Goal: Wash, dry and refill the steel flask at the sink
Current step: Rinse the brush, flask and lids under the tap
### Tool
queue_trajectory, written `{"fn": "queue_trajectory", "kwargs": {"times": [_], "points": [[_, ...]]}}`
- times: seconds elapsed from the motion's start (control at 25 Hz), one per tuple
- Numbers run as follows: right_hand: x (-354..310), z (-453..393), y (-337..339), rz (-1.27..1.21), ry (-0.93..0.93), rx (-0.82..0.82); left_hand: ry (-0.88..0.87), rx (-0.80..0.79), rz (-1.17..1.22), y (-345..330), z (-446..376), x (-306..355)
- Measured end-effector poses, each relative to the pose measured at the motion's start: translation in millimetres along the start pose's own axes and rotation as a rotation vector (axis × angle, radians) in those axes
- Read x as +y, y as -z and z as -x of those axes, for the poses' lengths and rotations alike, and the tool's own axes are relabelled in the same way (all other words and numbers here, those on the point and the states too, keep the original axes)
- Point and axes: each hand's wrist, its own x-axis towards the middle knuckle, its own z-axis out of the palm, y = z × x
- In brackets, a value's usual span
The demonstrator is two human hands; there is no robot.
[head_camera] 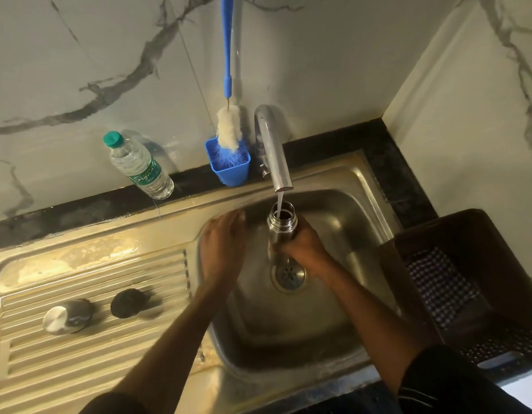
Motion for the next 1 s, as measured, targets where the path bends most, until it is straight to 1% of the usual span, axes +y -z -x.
{"fn": "queue_trajectory", "kwargs": {"times": [0.04,0.16,0.2,0.32,0.44,0.48,0.6,0.64,0.72,0.76,0.88,0.92,1.0], "points": [[-1,-1,0,-0.015,-0.005,0.002,-0.013,0.004,-0.073,7,12,-17],[-1,-5,-1,0.033,0.025,-0.148,-0.067,0.016,-0.237,32,24,-55],[0,-6,-2,0.035,0.025,-0.161,-0.071,-0.002,-0.258,37,25,-64],[0,-10,-5,-0.028,0.025,-0.087,-0.093,-0.074,-0.256,40,29,-80],[1,-12,-1,0.011,0.031,-0.201,-0.098,-0.095,-0.273,37,30,-85],[4,-11,-1,0.006,0.023,-0.212,-0.097,-0.087,-0.272,37,30,-86],[9,-8,-3,-0.077,0.005,-0.094,-0.097,-0.064,-0.265,38,27,-87],[9,-8,-3,-0.068,0.015,-0.11,-0.092,-0.062,-0.269,38,27,-88],[11,-9,-2,-0.033,0.045,-0.195,-0.069,-0.07,-0.279,37,29,-87],[11,-8,-1,-0.038,0.047,-0.198,-0.066,-0.071,-0.284,37,29,-86],[7,-3,-4,-0.108,0.05,-0.079,-0.063,-0.064,-0.289,38,27,-86],[4,-1,-4,-0.116,0.061,-0.076,-0.062,-0.065,-0.291,38,29,-85],[-2,2,4,-0.118,0.071,-0.145,-0.064,-0.07,-0.275,39,31,-83]]}}
